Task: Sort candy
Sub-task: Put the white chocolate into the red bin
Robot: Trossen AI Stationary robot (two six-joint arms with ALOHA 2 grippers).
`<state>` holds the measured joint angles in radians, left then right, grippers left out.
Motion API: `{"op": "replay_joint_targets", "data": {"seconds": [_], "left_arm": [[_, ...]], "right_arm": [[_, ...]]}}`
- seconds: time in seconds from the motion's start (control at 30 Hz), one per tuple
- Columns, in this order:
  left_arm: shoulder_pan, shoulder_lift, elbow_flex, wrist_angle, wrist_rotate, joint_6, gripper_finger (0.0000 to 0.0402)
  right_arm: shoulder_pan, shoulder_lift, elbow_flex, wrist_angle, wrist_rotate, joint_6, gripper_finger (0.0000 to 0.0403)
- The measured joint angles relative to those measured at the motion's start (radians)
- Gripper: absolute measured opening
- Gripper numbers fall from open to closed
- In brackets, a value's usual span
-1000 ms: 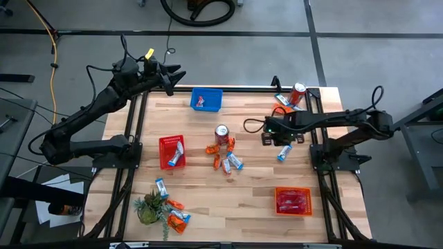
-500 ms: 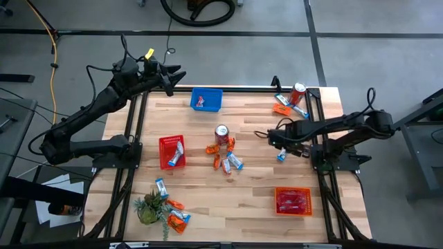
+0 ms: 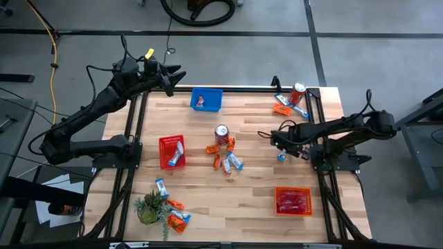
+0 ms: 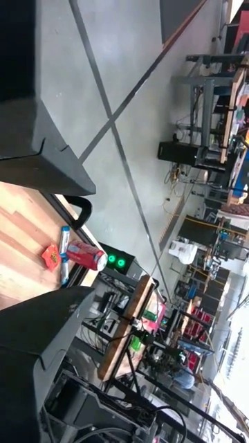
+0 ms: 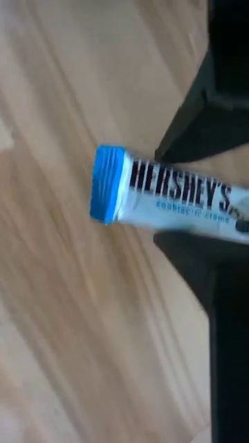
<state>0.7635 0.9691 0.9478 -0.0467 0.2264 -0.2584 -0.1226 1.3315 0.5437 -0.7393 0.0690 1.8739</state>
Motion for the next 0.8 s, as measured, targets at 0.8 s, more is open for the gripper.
{"op": "replay_joint_targets", "data": {"seconds": [0.8], "left_arm": [[-0.112, 0.096, 0.001, 0.105, 0.342, 0.068, 0.0212]], "right_arm": [[-0.052, 0.003, 0.572, 0.611, 0.129, -1.648, 0.0001]]}}
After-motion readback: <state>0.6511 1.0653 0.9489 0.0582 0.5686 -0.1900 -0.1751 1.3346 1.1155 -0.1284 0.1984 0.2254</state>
